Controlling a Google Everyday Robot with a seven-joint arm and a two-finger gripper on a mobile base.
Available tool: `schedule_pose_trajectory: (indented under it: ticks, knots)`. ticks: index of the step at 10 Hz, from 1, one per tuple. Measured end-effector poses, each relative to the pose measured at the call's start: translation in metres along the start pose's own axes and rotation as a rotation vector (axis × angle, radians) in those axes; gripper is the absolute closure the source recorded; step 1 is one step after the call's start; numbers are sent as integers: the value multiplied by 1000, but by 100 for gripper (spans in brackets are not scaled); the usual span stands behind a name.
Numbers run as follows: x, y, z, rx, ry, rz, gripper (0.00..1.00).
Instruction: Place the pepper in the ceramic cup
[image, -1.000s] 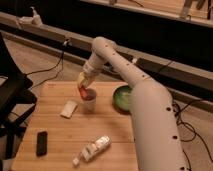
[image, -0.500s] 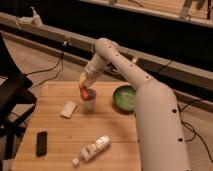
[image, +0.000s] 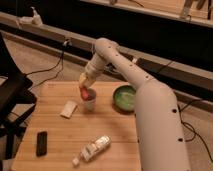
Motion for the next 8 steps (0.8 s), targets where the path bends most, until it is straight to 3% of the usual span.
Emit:
schedule_pose_trajectory:
  ticks: [2,8]
  knots:
    - [-3,-2,-1,6,-13,-6,93]
    - [-6,-10,-4,11,-48,-10,38]
